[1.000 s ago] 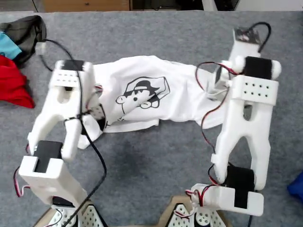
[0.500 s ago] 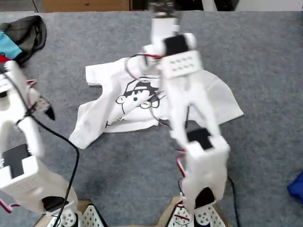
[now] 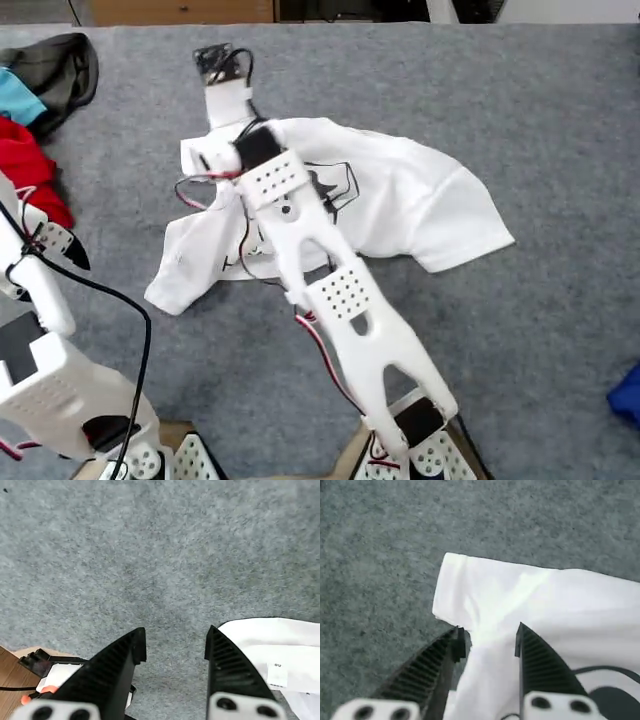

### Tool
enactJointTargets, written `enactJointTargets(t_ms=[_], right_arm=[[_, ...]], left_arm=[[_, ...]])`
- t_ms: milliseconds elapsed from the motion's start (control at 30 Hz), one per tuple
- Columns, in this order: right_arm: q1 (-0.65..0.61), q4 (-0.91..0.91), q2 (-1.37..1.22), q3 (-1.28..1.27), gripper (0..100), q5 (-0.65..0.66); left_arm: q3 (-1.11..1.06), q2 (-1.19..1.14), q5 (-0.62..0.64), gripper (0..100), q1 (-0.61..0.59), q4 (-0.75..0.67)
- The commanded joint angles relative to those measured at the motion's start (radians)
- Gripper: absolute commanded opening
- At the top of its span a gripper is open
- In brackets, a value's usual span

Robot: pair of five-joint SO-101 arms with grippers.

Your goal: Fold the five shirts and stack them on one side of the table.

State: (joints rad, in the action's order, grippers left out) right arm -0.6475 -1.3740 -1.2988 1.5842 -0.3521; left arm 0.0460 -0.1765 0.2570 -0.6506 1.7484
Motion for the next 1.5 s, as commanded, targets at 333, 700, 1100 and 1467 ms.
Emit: enactJointTargets(t_ms=[333, 700, 1100, 1467], right_arm=[[-0.067, 0.324, -0.013, -0.174, 17.7, -0.008], [-0.071, 0.39, -0.012, -0.266, 17.5, 0.0], [-0.07, 0.387, -0.012, -0.266, 3.0, -0.006], [-0.031, 0.404, -0.007, -0.245, 0.5, -0.002]], left_arm=[[-0.009, 0.036, 0.0, 20, 0.025, 0.009], [-0.009, 0.036, -0.002, 20, 0.025, 0.009], [-0.009, 0.036, -0.002, 20, 0.02, 0.009], [-0.009, 0.036, -0.003, 20, 0.018, 0.009]])
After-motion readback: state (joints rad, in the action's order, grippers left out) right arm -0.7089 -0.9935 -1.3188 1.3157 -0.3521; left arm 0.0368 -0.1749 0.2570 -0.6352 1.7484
